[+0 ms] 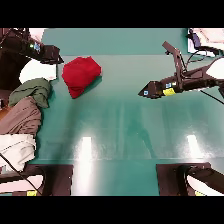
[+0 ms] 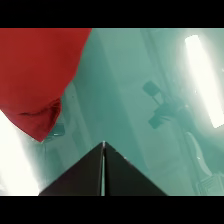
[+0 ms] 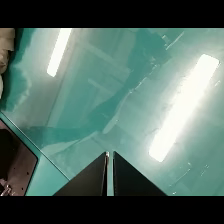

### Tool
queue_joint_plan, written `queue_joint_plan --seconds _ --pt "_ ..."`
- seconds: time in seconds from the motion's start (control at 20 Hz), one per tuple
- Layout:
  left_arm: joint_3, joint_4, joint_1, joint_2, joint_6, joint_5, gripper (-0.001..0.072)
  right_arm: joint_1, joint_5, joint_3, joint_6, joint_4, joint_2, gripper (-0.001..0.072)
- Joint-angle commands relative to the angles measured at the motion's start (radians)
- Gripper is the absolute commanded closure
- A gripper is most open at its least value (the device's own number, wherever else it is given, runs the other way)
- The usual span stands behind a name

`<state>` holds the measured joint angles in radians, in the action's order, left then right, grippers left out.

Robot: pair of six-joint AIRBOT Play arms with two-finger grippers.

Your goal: Fold the shirts.

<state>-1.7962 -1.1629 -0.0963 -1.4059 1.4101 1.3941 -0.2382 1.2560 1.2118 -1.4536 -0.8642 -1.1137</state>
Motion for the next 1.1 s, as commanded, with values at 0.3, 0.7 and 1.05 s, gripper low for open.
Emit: queue_joint_plan --seconds 0.3,0.7,1.05 --pt "0.000 0.000 0.000 0.000 0.000 0.000 0.0681 -0.001 0.000 0.000 0.000 0.000 0.000 0.0664" --pt "0.000 0.025 0.000 0.000 0.000 -0.062 0.0681 -0.001 -0.099 0.000 0.000 0.001 0.000 0.0663" --pt "0.059 -0.116 0.015 -0.066 0.061 -0.183 0.0237 -0.001 -0.113 0.000 -0.001 0.001 0.000 0.0663"
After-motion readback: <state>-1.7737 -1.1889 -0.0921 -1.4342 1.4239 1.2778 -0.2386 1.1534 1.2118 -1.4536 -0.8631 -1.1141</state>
